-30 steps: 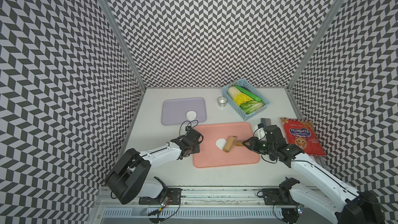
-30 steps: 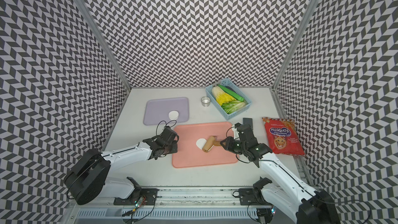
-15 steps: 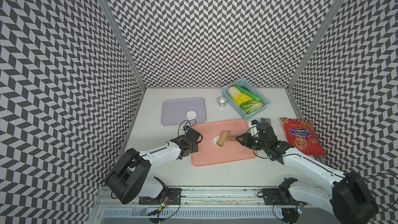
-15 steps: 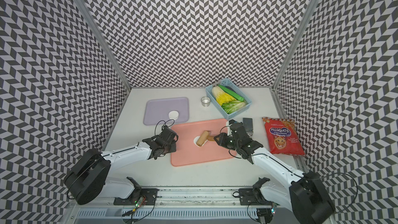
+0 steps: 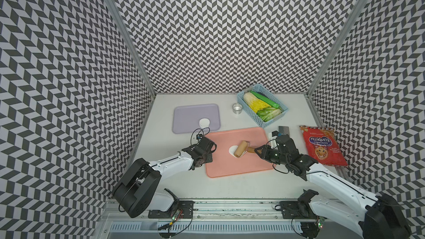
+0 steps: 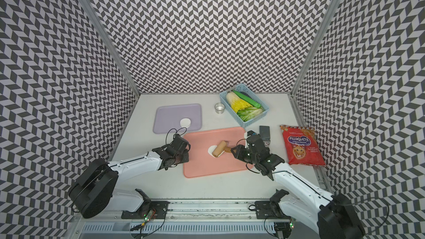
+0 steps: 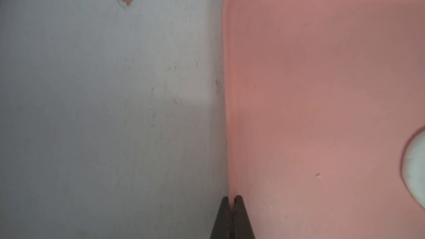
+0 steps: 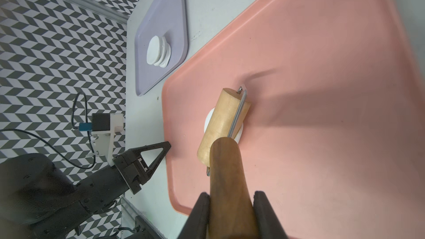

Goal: Roll out the dumpling wrappers from the dough
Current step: Flatten out the dough on the work surface.

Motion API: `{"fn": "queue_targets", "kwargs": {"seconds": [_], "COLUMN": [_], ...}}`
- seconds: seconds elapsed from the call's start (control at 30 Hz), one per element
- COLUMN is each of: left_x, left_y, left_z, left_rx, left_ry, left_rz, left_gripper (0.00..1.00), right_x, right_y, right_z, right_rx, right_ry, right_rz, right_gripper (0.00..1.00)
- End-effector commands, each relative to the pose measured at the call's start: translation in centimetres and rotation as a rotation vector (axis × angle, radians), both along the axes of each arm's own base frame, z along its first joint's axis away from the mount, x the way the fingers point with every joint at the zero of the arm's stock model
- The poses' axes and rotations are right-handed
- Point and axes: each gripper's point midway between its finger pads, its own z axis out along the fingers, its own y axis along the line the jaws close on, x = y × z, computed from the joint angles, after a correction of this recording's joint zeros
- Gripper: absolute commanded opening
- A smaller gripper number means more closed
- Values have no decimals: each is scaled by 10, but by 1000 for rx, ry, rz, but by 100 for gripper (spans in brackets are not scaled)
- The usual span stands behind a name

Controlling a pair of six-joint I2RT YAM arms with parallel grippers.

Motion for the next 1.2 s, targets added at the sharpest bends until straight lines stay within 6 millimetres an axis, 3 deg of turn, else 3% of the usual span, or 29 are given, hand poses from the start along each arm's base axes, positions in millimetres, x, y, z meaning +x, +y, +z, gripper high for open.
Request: {"fn": "queue_targets", "kwargs": {"seconds": [0.0, 0.27, 0.6, 0.73, 0.97, 1.07, 1.17], "left_x": [-8, -8, -8, -9, -9, -10, -9], "left_y": [3, 2, 2, 2, 2, 2, 1], "left_z": [-7, -6, -6, -7, -6, -8, -8], "left_rx": [12, 8, 6, 6, 7, 12, 12], "left_ry": [34, 34, 33, 35, 37, 41, 42], "left_rz": [-29, -31, -31, -32, -35, -34, -36], "left_gripper": [0, 0, 0, 0, 0, 0, 0], "right_x": [-42, -50, -44, -25, 3, 3, 1], "right_y": [-61, -63, -63, -37, 12, 27, 37], "right_z": [-58, -60, -35, -1, 111, 123, 104], "right_rx": [-292, -318, -296, -192, 24, 79, 52], "right_ry": [207, 237, 180, 57, -231, -251, -208], "right_rz": [-97, -65, -81, -4, 132, 197, 245], "right_gripper": [0, 0, 0, 0, 0, 0, 0]}}
